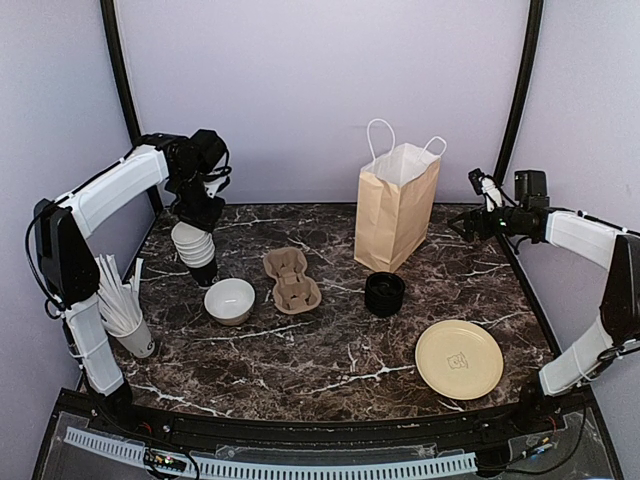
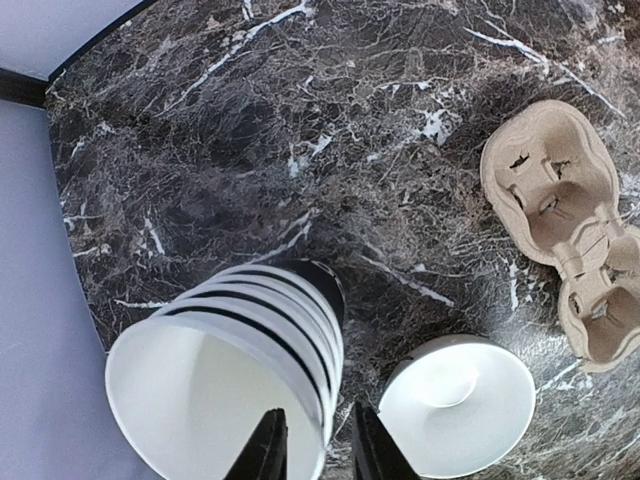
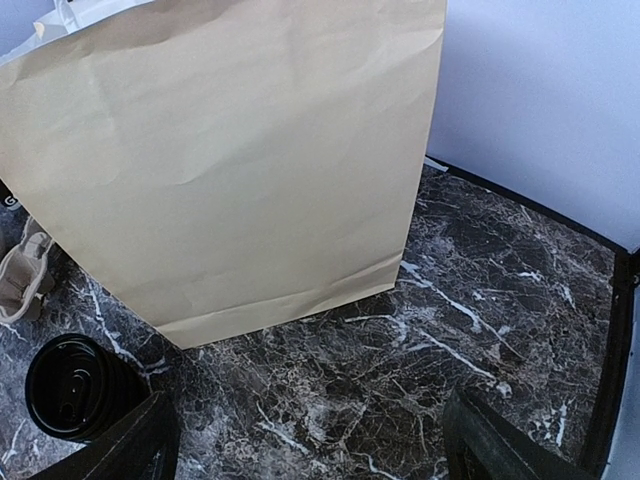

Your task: Pack the takeout coffee

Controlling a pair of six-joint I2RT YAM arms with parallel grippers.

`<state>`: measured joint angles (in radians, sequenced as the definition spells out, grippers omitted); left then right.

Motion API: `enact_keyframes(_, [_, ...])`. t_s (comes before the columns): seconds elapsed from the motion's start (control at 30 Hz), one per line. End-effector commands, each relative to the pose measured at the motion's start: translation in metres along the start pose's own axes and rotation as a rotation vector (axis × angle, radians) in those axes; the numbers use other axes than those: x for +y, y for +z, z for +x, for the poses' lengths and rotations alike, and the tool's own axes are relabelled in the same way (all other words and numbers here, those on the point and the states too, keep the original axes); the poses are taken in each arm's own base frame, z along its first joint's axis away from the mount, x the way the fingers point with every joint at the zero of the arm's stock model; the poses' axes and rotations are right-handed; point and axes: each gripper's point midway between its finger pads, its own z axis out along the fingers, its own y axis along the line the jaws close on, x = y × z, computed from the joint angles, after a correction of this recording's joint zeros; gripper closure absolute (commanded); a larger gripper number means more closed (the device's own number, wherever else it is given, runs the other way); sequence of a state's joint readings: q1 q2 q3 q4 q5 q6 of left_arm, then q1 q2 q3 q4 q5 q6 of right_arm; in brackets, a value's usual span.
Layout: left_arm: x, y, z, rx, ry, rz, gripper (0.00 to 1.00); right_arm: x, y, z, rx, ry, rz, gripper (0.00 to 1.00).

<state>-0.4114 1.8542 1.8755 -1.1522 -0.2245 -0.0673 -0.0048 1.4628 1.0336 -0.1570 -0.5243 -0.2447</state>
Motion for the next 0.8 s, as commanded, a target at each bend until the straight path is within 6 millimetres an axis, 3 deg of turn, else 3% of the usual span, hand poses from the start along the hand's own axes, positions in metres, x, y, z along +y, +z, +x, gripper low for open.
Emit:
enact_keyframes(0.0, [0.001,-0.001,0.009,0.017,-0.003,-0.011,0.75,-0.001,0.001,-0.003,-0.020,-0.020,0.000,0.08])
enact_keyframes(0.37, [0.001,0.006,0.011,0.034,0.005,-0.020,0.91,-0.001,0.000,-0.002,-0.019,-0.021,0.001,0.08])
enact_keyframes(0.77, [0.003,0.014,0.015,0.057,0.010,-0.040,0.87,0.000,0.001,-0.001,-0.017,-0.019,-0.003,0.08])
